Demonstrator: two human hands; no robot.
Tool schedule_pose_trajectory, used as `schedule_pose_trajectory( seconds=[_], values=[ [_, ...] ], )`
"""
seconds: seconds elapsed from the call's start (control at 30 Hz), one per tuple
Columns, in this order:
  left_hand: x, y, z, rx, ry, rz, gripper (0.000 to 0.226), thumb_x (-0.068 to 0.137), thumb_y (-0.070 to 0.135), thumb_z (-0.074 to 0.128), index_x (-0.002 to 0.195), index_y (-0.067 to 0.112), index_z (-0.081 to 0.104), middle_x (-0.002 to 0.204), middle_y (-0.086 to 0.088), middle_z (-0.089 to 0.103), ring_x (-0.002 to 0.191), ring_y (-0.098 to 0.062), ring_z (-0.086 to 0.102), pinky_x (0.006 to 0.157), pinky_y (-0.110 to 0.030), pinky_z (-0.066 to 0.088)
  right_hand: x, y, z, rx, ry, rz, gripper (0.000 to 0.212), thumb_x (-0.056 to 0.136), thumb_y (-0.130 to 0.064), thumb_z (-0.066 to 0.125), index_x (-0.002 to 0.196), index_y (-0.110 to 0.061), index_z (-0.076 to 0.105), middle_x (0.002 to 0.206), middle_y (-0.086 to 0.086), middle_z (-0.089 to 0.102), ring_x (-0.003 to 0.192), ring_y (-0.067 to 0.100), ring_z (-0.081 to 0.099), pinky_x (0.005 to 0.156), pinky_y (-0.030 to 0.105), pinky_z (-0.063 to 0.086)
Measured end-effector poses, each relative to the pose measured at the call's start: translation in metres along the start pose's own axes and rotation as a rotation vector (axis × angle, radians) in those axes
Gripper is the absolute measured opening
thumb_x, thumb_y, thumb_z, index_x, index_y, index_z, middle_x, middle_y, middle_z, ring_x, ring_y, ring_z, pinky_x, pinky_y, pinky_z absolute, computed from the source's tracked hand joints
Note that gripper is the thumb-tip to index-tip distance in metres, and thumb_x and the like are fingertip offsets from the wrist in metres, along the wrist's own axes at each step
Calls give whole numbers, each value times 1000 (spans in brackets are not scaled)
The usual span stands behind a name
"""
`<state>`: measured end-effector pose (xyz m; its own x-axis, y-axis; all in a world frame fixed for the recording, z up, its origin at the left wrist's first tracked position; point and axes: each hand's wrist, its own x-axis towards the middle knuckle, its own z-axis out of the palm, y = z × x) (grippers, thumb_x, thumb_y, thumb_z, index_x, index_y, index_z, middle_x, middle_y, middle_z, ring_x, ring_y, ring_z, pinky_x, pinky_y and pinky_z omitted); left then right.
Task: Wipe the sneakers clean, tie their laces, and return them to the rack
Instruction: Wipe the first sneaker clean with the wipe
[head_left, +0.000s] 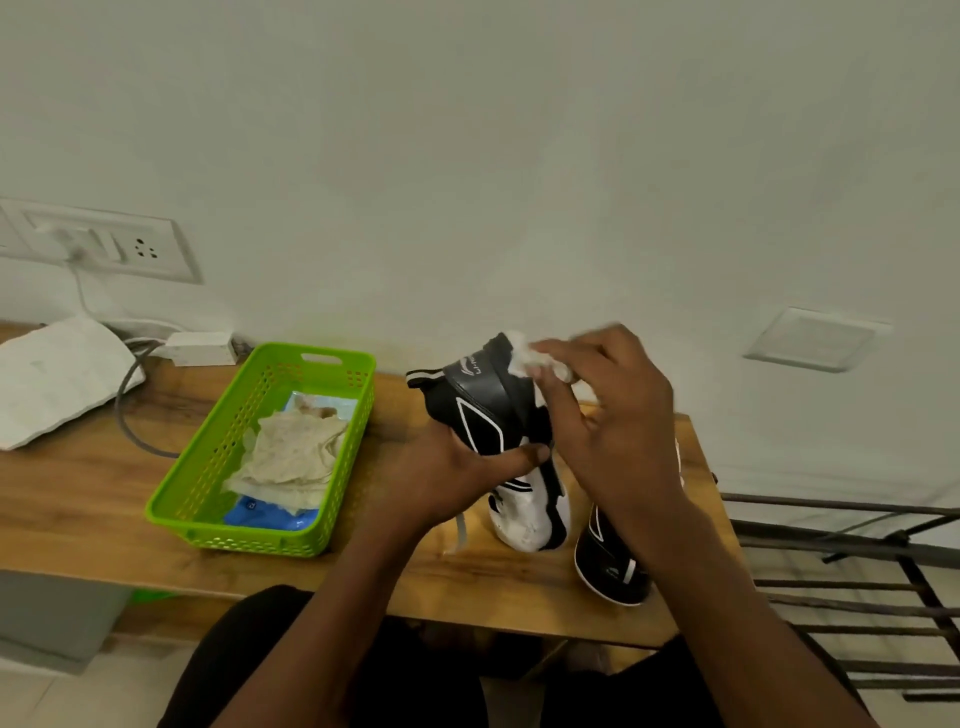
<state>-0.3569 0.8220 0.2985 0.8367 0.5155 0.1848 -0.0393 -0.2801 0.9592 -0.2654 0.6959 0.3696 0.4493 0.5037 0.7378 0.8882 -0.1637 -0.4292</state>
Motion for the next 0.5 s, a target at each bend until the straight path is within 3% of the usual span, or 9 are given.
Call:
schedule_pose_trajectory(
  seconds=[0.1,0.2,0.33,0.4,0.47,0.5],
  values=[
    [0,0,-1,18,-18,30,51,76,41,83,123,33,64,117,12,72,111,-9,67,93,-45,57,27,-3,3,4,-146,11,16,93,-19,65,105,-17,75,88,2,60,81,14,58,70,24,48],
    [-2,-1,-3,66,-79,18,51,73,47,83,120,35,67,117,11,73,112,-10,67,94,-46,56,48,1,0,34,-262,38,14,90,-24,68,100,-21,77,85,-1,62,76,7,58,69,14,43],
    [-2,-2,-4,35,-109,-32,51,69,44,85,117,31,68,112,11,74,108,-8,69,93,-45,57,77,8,9,6,-455,131,13,87,-24,70,97,-22,79,88,-3,68,80,13,63,73,20,44],
    [-3,0,-2,59,-121,-54,50,67,48,85,113,39,67,112,14,74,108,-6,69,93,-42,58,85,12,16,-59,-515,136,14,87,-22,70,98,-18,79,94,-1,72,82,12,63,67,8,39],
    [-7,2,2,61,-106,-68,47,68,46,87,109,44,64,112,16,73,107,-1,67,93,-34,57,86,15,17,-56,-441,163,15,87,-22,70,98,-15,79,94,1,73,80,9,62,69,9,43],
    [-9,3,5,42,-86,-61,48,69,43,88,110,43,63,112,17,72,107,2,67,92,-29,57,84,15,12,-20,-316,179,15,88,-24,69,97,-16,78,92,1,73,79,8,63,73,15,47]
  ],
)
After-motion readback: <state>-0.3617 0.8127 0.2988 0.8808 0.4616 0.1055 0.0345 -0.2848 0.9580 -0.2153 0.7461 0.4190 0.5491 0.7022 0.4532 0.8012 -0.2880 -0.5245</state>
